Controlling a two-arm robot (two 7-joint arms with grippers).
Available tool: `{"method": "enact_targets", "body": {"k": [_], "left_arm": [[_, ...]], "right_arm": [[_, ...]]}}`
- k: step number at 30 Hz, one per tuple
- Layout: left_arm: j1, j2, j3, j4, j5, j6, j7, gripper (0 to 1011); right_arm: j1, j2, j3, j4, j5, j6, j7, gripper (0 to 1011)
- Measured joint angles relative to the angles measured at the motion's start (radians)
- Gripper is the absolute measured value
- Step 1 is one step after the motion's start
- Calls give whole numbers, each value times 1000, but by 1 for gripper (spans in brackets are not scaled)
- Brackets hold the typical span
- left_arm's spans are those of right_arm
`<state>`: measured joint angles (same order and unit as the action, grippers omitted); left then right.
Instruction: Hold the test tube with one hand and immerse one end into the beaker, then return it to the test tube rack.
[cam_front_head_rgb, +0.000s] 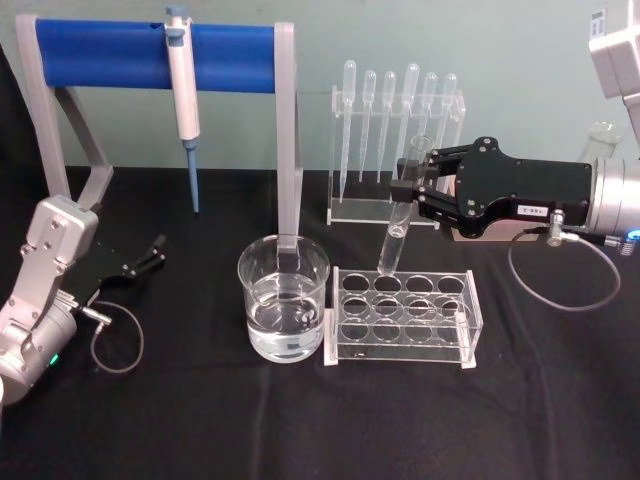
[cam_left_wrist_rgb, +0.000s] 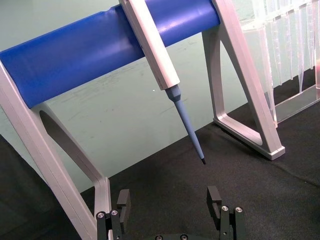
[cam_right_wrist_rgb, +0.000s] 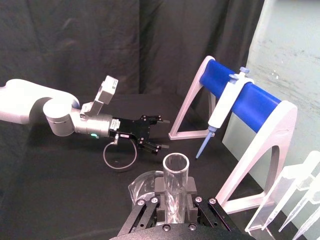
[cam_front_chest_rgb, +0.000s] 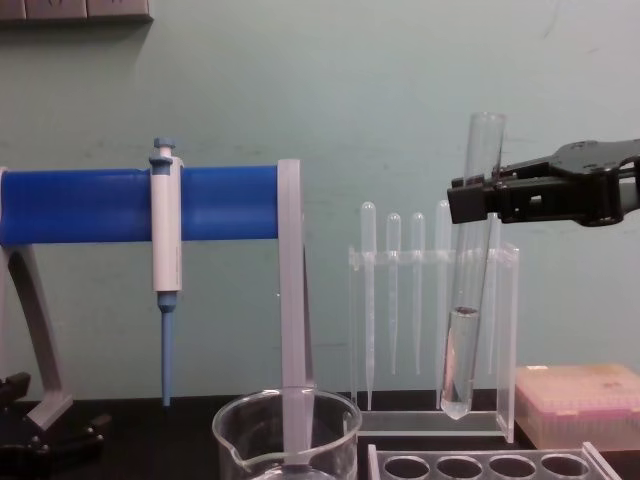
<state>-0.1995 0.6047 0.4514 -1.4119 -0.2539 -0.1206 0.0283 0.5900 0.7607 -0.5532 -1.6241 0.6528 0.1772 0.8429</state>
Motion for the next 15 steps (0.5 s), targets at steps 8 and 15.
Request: {"method": "enact_targets", "body": {"k": [8,15], "left_arm": [[0,0,0,0,0,0,0,1000],[0,0,0,0,0,0,0,1000]], "right_arm": [[0,0,0,0,0,0,0,236],[0,0,0,0,0,0,0,236]]}}
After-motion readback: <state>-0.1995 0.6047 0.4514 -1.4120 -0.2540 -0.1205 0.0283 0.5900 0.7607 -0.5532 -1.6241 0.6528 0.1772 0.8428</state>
